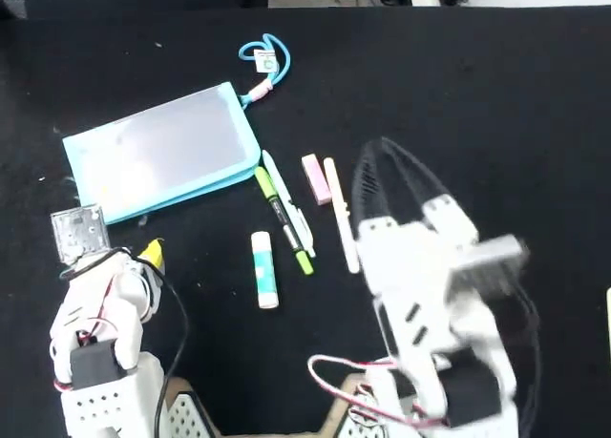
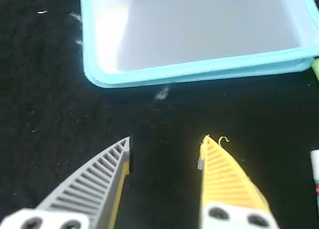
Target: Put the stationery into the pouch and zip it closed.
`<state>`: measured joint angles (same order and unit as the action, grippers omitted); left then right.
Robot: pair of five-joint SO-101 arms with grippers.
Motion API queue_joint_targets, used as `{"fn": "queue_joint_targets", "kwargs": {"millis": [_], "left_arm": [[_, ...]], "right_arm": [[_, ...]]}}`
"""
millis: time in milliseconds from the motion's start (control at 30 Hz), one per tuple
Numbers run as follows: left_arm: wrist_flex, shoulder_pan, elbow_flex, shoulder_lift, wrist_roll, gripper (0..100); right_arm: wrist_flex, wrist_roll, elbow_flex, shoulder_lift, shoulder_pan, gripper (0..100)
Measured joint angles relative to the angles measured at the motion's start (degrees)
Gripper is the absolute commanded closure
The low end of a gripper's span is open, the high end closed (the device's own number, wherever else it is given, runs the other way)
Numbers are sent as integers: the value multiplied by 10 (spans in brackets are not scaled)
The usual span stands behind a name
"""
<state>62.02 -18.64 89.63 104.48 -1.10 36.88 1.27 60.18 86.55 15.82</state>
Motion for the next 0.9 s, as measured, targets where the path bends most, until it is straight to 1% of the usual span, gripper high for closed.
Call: {"fn": "queue_joint_targets", "kwargs": {"millis": [167,267,367,500,667,767,900], "left_arm": [[0,10,0,0,0,776],[0,12,0,0,0,776],[0,12,0,0,0,776],[0,11,0,0,0,773],[0,11,-2,0,0,771],[0,-1,-34,0,-27,771],[-47,-36,-105,1,-54,771]], "right_arm": [[-3,-1,-13,-201,28,942],[-37,-5,-14,-295,40,942],[-78,-41,-11,-381,41,942],[-98,-75,-11,-479,40,942],[-113,-81,-11,-543,35,942],[-126,-81,-8,-548,25,942],[-127,-81,-4,-549,19,942]]}}
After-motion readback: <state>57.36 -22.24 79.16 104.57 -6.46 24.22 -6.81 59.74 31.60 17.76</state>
